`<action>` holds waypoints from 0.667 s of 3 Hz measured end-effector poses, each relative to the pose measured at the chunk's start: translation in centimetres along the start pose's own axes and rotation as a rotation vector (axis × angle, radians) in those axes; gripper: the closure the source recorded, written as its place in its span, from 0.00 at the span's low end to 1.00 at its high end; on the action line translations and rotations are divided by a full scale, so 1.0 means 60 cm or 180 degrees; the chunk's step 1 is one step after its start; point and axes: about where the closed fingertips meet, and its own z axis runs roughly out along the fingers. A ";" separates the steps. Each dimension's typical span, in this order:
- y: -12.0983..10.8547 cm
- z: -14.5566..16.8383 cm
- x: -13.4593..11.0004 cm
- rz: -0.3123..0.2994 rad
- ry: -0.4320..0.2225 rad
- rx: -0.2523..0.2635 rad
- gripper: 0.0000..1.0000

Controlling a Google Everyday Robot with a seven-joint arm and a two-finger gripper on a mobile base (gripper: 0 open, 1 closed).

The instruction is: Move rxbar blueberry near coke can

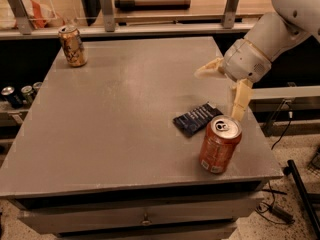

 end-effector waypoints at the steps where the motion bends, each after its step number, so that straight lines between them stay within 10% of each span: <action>1: 0.000 0.000 0.002 0.0005 -0.0005 -0.0003 0.00; 2: 0.003 -0.006 0.007 0.0024 0.0013 0.0040 0.00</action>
Offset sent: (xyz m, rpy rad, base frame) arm -0.0234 -0.0224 0.0046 -0.0330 0.0448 0.0172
